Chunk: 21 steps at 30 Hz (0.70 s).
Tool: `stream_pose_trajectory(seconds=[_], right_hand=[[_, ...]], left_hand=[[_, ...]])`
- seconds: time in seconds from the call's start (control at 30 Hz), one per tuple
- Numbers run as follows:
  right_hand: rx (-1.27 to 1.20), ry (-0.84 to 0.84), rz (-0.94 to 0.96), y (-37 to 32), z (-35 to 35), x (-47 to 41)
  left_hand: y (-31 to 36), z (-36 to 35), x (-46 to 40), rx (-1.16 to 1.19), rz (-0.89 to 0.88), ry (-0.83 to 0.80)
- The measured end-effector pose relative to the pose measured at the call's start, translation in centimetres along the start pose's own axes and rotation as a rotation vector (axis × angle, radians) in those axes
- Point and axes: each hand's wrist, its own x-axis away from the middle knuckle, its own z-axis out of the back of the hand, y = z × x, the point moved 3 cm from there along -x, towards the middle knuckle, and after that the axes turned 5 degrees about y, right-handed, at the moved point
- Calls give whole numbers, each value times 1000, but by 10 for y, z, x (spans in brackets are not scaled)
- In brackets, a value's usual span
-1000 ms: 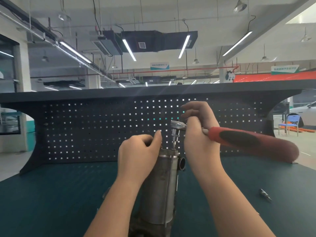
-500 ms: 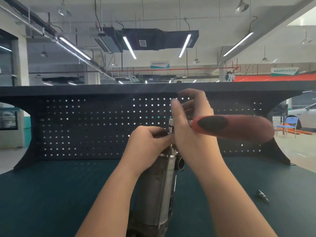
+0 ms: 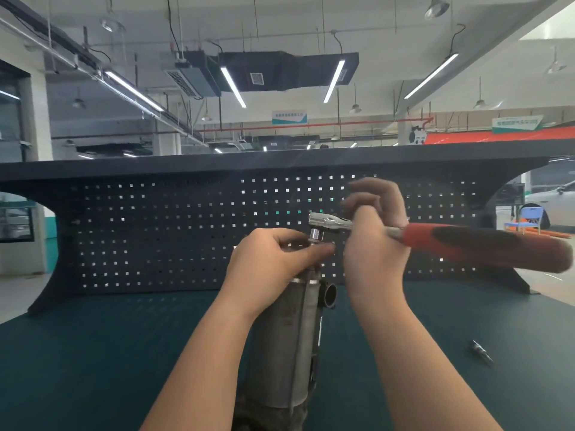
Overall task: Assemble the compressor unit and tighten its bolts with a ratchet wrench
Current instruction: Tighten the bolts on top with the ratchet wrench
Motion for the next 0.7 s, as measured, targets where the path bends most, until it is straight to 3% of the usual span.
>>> stream_pose_trajectory(seconds=[0.1, 0.17, 0.23, 0.33, 0.47, 0.53, 0.63, 0.7], right_hand=[[342, -200, 235, -22, -24, 20], [471, -323, 276, -23, -33, 27], [409, -341, 193, -21, -31, 22], [120, -273, 39, -11, -14, 3], [-58, -126, -445, 29, 10, -12], [-104, -72, -568, 42, 11, -9], [-121, 46, -240, 28, 13, -8], [-40, -20, 18, 7, 4, -3]], left_hand=[[1, 1, 0, -2, 17, 9], [4, 1, 3, 16, 15, -16], [4, 3, 4, -4, -11, 2], [3, 2, 3, -64, -38, 19], [-2, 1, 2, -95, -23, 24], [-4, 0, 2, -144, -22, 37], [-3, -1, 1, -81, -13, 45], [-2, -1, 1, -53, 5, 61]])
